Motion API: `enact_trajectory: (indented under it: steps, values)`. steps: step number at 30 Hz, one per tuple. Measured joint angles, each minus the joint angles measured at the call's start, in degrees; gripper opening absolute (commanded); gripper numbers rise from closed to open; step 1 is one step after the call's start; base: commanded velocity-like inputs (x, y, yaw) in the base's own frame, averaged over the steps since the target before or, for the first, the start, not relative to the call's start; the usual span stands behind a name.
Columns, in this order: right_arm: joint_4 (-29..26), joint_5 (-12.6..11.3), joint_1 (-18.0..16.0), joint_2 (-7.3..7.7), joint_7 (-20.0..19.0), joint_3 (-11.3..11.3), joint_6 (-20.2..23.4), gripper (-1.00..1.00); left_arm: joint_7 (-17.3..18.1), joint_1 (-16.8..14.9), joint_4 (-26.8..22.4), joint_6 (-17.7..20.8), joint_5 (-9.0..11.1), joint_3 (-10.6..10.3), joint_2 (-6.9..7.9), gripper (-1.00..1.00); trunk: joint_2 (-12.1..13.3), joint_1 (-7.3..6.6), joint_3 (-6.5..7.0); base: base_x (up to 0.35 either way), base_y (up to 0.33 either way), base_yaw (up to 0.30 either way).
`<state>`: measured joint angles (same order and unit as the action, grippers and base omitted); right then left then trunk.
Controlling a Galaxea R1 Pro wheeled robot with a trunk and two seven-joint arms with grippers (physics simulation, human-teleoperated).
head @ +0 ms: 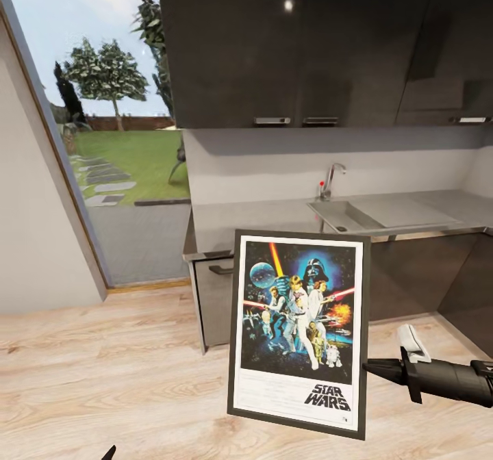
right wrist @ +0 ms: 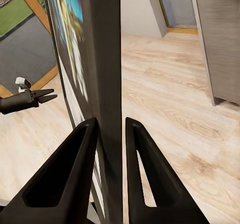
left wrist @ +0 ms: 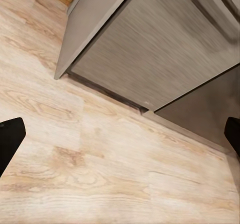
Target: Pick up the poster from the kitchen countertop and hang it on one of the wall nails in the kitchen.
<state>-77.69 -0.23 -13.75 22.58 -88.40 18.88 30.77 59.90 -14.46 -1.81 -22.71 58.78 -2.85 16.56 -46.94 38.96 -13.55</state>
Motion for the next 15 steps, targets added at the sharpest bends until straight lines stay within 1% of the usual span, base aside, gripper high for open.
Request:
enact_trajectory:
  steps: [15]
  values:
    - [0.0,0.0,0.0,-0.16,0.0,-0.1,0.0,-1.0,0.0,0.0,0.0,0.0,0.0,0.0,-0.05,1.0,6.0,-3.3,2.7,0.0,0.0,0.0]
